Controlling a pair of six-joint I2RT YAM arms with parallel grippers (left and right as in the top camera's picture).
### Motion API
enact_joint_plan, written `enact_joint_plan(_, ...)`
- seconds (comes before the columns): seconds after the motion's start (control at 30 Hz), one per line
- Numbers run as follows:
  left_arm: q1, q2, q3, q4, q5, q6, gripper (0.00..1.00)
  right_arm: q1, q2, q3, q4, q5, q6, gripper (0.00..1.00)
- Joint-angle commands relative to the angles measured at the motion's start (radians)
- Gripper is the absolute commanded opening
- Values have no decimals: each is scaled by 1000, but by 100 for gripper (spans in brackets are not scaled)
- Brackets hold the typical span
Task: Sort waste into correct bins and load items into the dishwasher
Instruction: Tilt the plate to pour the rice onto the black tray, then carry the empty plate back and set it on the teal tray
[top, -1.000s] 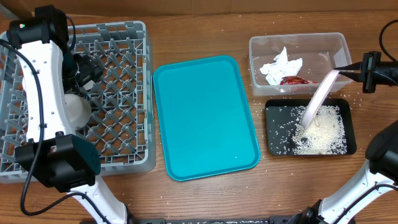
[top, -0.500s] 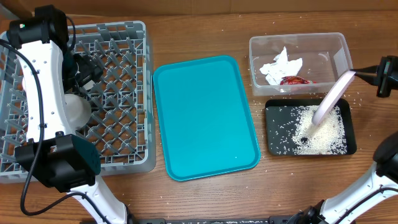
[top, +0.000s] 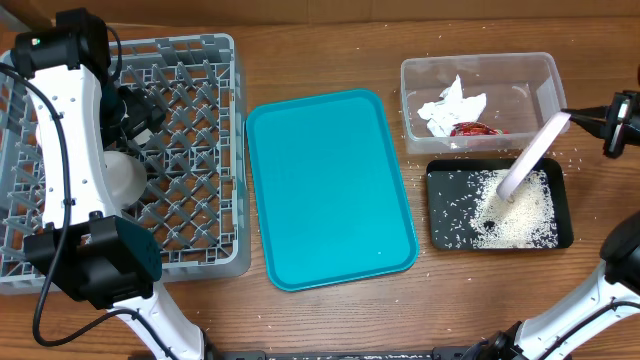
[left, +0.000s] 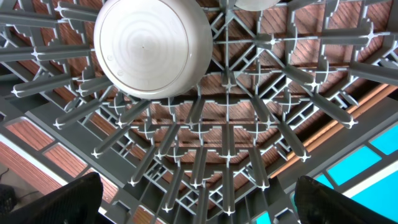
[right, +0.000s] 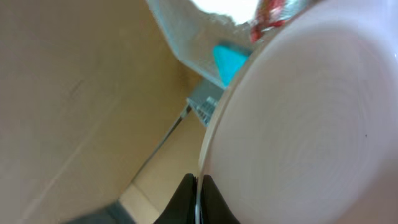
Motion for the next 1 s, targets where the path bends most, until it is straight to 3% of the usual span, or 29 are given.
enact_joint_plan(0.0, -1, -29, 12, 2, 5, -6, 100, 25, -51, -3, 1, -175, -169, 4)
enact_joint_plan(0.23, -1, -29, 12, 2, 5, -6, 100, 91, -179, 36, 41, -172, -193, 4)
enact_joint_plan(0.37, -1, -29, 12, 2, 5, -6, 100, 174, -280, 50, 148, 13, -181, 4)
enact_joint_plan(0.43, -1, -29, 12, 2, 5, -6, 100, 286, -332, 50, 204, 216, -182, 4)
enact_joint_plan(0.6, -1, -29, 12, 2, 5, -6, 100, 587, -349, 49, 286, 488, -186, 4)
enact_joint_plan(0.77, -1, -29, 12, 2, 5, -6, 100, 940, -296, 47, 420, 792, -181, 4)
enact_joint_plan(0.97, -1, -29, 12, 2, 5, -6, 100, 1241, -177, 47, 533, 1103, -98, 4)
